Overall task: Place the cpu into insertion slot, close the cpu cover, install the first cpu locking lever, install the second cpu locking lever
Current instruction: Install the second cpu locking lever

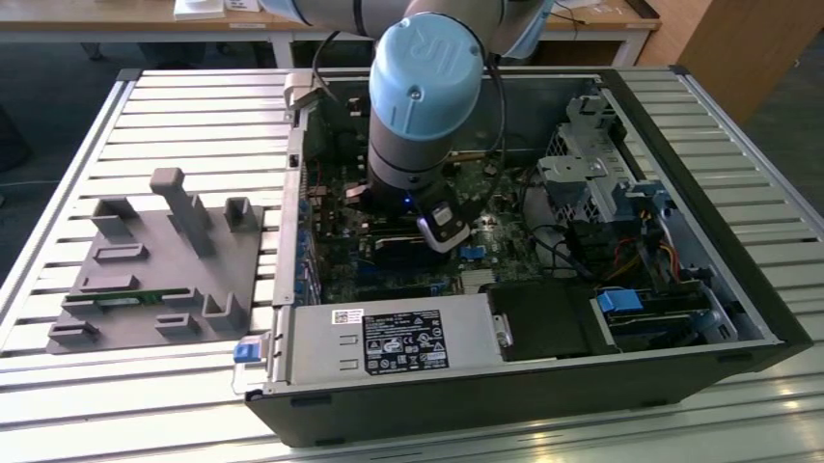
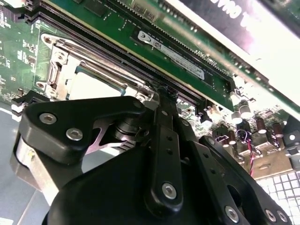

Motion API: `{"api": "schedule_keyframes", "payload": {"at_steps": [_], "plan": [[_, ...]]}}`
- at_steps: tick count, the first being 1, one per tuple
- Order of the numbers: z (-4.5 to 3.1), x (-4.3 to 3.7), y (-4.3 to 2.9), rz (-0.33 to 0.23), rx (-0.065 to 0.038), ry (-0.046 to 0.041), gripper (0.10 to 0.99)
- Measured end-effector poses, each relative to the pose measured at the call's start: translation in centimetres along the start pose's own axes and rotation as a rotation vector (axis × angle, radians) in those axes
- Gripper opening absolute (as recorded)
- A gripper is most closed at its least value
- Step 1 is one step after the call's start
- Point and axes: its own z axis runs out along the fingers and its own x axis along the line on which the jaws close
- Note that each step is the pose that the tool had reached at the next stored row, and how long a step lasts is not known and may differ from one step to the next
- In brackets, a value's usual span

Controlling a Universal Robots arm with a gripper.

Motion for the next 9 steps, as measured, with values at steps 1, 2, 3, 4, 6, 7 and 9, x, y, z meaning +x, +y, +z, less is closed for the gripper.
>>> {"api": "schedule_keyframes", "payload": {"at_steps": [1,2,3,4,6,7,9], "plan": [[-0.06,0.0,0.03,0.0,0.0,-0.0002,0.106],[-0.15,0.0,0.07,0.0,0.0,-0.0001,0.106],[-0.24,0.0,0.1,0.0,0.0,0.0,0.106],[-0.36,0.01,0.15,0.0,0.0,0.0,0.106],[-0.41,0.0,0.17,0.0,0.0,-0.0002,0.106],[-0.47,0.01,0.19,0.0,0.0,0.0,0.106],[-0.68,0.02,0.27,0.0,0.0,0.0001,0.106]]}}
